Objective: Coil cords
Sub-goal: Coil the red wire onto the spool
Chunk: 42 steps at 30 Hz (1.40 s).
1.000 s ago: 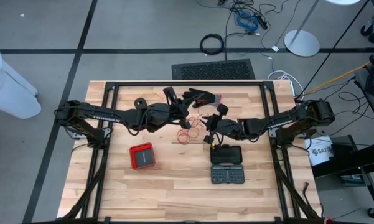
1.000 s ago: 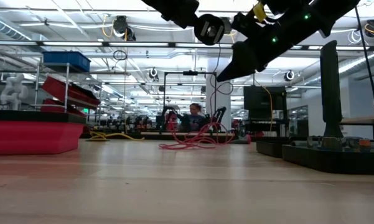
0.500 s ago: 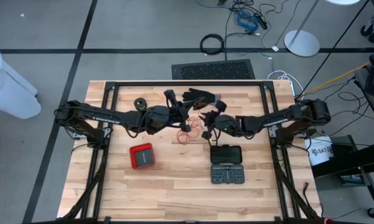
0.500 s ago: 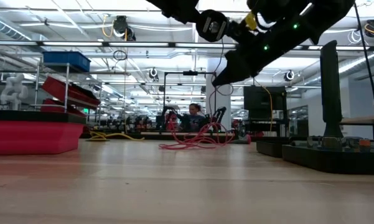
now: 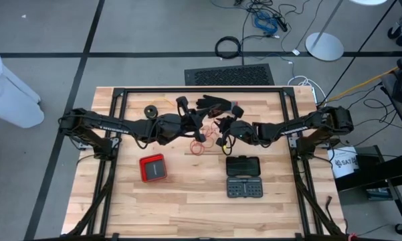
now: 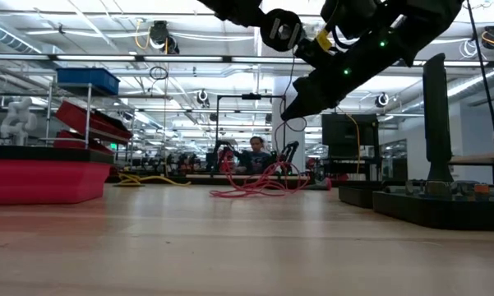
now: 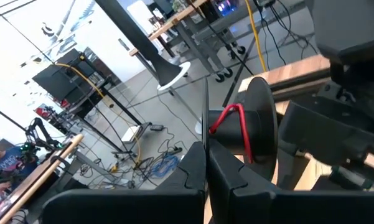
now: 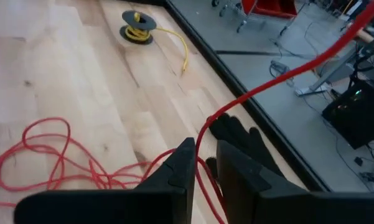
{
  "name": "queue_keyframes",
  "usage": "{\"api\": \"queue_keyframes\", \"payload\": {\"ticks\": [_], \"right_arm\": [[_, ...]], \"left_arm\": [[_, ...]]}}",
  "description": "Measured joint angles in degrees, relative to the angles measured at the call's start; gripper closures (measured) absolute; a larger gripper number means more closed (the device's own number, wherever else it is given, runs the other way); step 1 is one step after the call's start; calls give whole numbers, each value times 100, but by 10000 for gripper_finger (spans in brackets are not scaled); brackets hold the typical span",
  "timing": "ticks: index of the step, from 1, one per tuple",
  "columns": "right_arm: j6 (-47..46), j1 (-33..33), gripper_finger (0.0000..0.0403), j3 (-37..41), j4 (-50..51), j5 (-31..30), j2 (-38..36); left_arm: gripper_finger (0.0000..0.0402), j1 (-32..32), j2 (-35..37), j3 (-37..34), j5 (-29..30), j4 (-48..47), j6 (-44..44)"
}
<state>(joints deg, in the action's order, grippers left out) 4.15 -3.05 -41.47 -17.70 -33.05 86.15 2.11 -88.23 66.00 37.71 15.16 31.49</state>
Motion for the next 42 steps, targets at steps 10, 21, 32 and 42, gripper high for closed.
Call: {"api": "queue_keyframes", "payload": {"ticks": [10, 21, 32, 42], "right_arm": [[411, 2, 348, 0, -702, -165, 0], [804, 2, 348, 0, -1334, -112, 0], [877, -15, 367, 0, -1640, -112, -2], [835, -160, 387, 0, -1843, -112, -2]], "left_arm": [[401, 2, 197, 0, 0, 190, -110], [401, 58, 645, 9, -285, 225, -311], [401, 105, 649, 9, -361, 217, -425], [401, 107, 649, 9, -616, 238, -728]]}}
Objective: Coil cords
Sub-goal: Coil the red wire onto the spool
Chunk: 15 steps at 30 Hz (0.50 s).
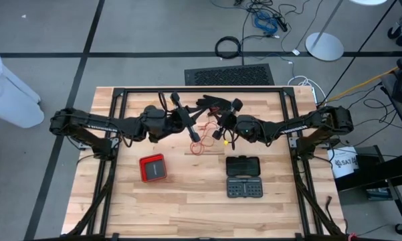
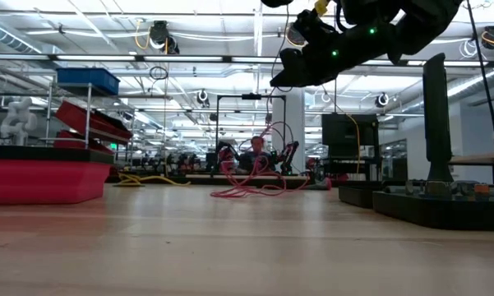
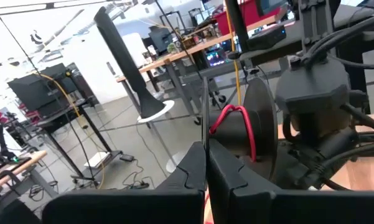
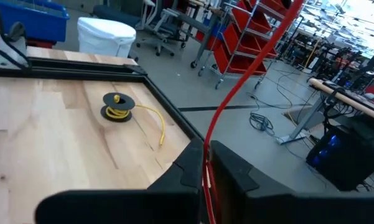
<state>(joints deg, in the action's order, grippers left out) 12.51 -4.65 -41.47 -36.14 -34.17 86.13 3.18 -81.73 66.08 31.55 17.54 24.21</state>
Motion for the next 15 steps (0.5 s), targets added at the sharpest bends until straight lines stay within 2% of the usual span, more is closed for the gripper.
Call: {"api": "queue_keyframes", "payload": {"ticks": [11, 15], "right_arm": [[-135, -116, 402, 0, -106, 130, 0], [-315, -56, 402, 0, -490, 303, 80]], "left_arm": [[401, 0, 0, 0, -136, -7, -143], [401, -89, -33, 0, -136, 14, -147]]}}
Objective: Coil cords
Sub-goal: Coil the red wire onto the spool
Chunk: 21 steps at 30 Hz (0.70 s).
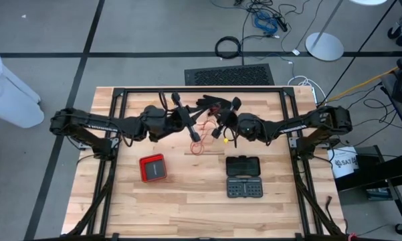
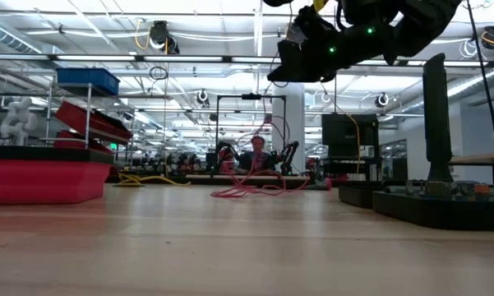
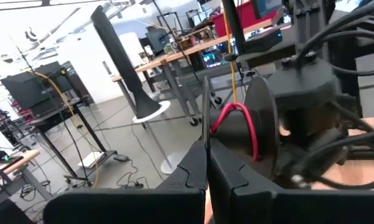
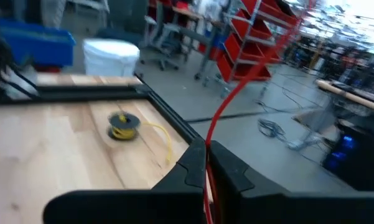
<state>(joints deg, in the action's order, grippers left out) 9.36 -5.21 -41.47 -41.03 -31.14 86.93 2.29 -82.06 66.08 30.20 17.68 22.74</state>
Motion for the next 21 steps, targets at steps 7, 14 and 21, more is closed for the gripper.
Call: {"api": "queue_keyframes", "payload": {"ticks": [7, 14, 21], "right_arm": [[-17, 232, 402, 0, -492, -5, 163], [-138, 331, 403, 0, -529, -34, 171], [-203, 495, 403, 0, -527, -58, 171]], "left_arm": [[401, -246, -367, -2, 140, -82, 2], [401, -271, -684, -4, 210, -95, 179], [401, -269, -691, -4, 615, -489, 618]]}}
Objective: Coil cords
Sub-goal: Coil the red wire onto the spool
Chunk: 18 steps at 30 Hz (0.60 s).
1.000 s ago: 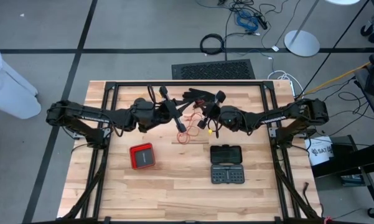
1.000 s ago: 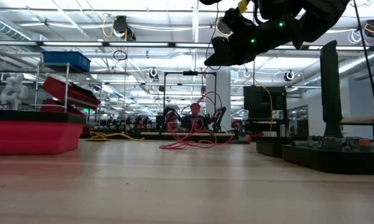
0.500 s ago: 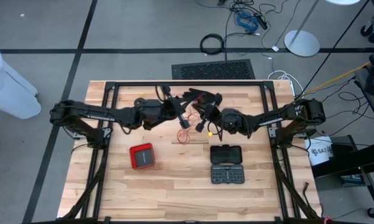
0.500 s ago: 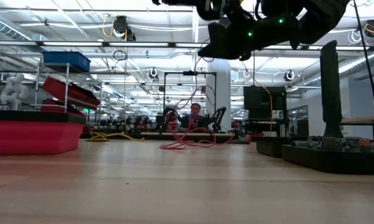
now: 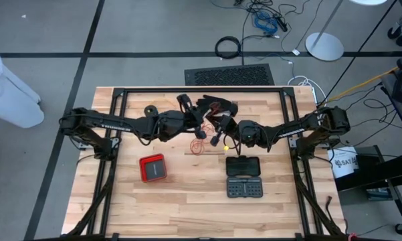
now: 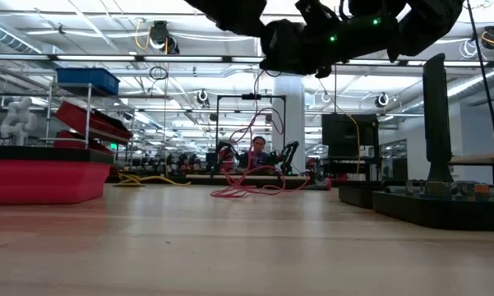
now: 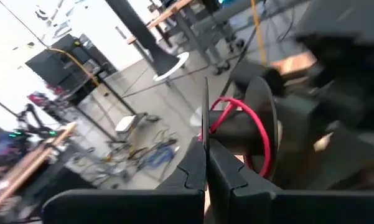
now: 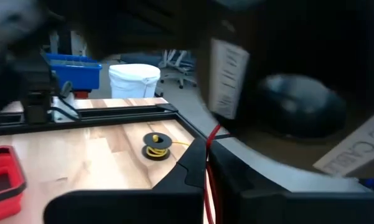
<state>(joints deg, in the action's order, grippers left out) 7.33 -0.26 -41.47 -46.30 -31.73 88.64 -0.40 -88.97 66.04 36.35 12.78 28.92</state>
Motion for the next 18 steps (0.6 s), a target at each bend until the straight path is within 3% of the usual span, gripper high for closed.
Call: {"api": "queue_keyframes", "payload": {"ticks": [8, 18], "right_arm": [[-74, 234, 403, 0, 1, 24, 0], [-2, 374, 403, 0, 300, 11, -298]], "left_arm": [[401, -52, 0, 0, 381, -491, 422], [401, -43, 0, -2, 384, -1355, 444]]}}
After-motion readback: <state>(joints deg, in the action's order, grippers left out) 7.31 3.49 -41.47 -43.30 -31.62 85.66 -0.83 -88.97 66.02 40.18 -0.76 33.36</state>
